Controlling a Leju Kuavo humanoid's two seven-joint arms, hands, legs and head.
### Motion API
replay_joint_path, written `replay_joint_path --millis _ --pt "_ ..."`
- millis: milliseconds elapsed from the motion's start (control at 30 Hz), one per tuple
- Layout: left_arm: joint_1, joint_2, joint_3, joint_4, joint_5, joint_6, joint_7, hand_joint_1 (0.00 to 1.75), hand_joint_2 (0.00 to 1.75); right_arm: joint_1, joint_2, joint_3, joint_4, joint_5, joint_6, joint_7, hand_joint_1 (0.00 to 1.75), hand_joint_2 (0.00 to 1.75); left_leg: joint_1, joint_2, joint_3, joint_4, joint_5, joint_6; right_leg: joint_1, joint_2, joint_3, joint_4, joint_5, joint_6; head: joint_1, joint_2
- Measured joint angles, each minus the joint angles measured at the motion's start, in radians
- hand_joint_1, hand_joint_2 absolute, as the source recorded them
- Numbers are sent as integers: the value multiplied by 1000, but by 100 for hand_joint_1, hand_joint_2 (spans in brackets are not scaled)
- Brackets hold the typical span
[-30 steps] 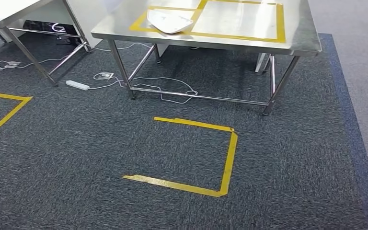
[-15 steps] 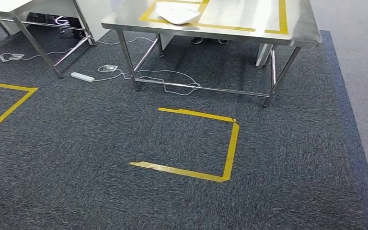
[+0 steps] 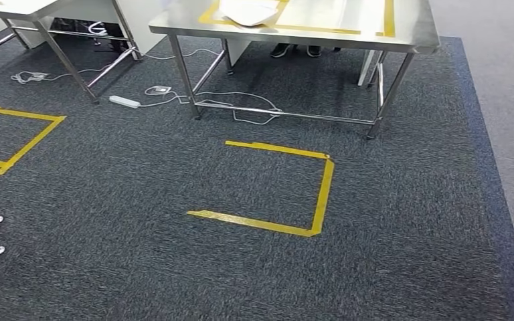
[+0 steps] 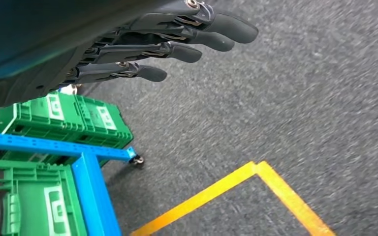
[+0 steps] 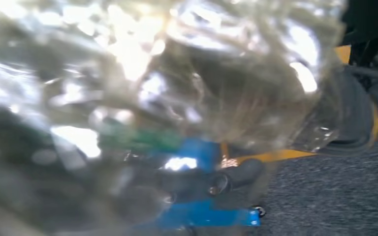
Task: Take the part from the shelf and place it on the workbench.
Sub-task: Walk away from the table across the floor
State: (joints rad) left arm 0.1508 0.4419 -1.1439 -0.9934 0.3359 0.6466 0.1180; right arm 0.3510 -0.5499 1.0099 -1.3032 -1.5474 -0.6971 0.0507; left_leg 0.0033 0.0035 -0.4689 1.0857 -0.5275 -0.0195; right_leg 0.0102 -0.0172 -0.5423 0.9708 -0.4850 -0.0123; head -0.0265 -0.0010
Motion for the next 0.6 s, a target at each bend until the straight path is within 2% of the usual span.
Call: replay_joint_path --millis 33,67,100,167,200,233,300,333,367,400,467,500,533,600 --pt "-1 -1 3 2 -3 0 -2 0 0 0 0 0 0 0 0 0 0 0 -1 -1 48 -70 -18 5 1 -1 -10 11 7 5 0 0" --pt "-2 -2 6 5 -8 0 -5 0 0 0 1 0 0 0 0 0 0 0 -3 -1 79 -120 -37 11 2 -2 -16 18 14 9 0 0" --pt "-2 -3 8 8 -14 0 -8 0 0 0 1 -1 0 0 0 0 0 0 -5 -1 89 -147 -45 18 1 -2 -21 23 21 15 0 0" --pt "-1 -5 10 13 -26 0 -10 0 0 0 1 -1 1 0 0 0 0 0 -5 3 79 -152 -36 32 -3 1 -34 34 20 26 0 0" --pt "0 -6 12 16 -32 0 -10 0 0 0 2 -1 1 0 0 0 0 0 -4 6 73 -153 -29 40 -5 5 -48 59 -1 32 2 0" --pt "0 -6 13 19 -37 0 -10 0 0 0 2 0 1 0 0 0 0 0 -3 8 65 -154 -21 45 -6 8 -70 106 -34 37 4 0" --pt "1 -9 18 25 -48 0 -9 0 0 1 2 0 1 0 0 0 0 0 -6 10 46 -153 -6 51 -9 12 -122 241 -109 44 7 0" --pt "2 -11 21 27 -53 0 -8 0 0 1 2 0 1 0 0 0 0 0 -7 10 37 -153 1 51 -10 13 -139 294 -131 45 7 0" --pt "4 -13 25 30 -58 0 -7 0 0 1 3 0 1 0 0 0 0 0 -8 10 29 -152 7 50 -10 13 -137 312 -134 46 7 0" --pt "5 -15 28 31 -62 0 -5 0 0 1 3 0 1 0 0 0 0 0 -9 10 24 -152 12 49 -10 13 -113 289 -119 45 7 0" --pt "6 -19 31 33 -68 0 -2 0 0 1 3 0 1 0 0 0 0 0 -9 10 19 -151 18 45 -10 13 -15 144 -64 39 7 0" --pt "6 -20 32 33 -70 0 -1 0 0 0 3 0 1 0 0 0 0 0 -11 10 16 -149 19 42 -9 13 32 66 -46 35 7 0" --pt "6 -21 32 34 -71 0 1 0 0 -1 3 -1 2 0 0 0 0 0 -13 10 13 -146 20 38 -9 13 62 11 -37 30 7 0" --pt "5 -22 33 34 -72 0 4 0 0 -1 3 -1 2 0 0 0 0 0 -17 10 6 -138 18 44 -8 13 75 -25 -39 27 6 0"
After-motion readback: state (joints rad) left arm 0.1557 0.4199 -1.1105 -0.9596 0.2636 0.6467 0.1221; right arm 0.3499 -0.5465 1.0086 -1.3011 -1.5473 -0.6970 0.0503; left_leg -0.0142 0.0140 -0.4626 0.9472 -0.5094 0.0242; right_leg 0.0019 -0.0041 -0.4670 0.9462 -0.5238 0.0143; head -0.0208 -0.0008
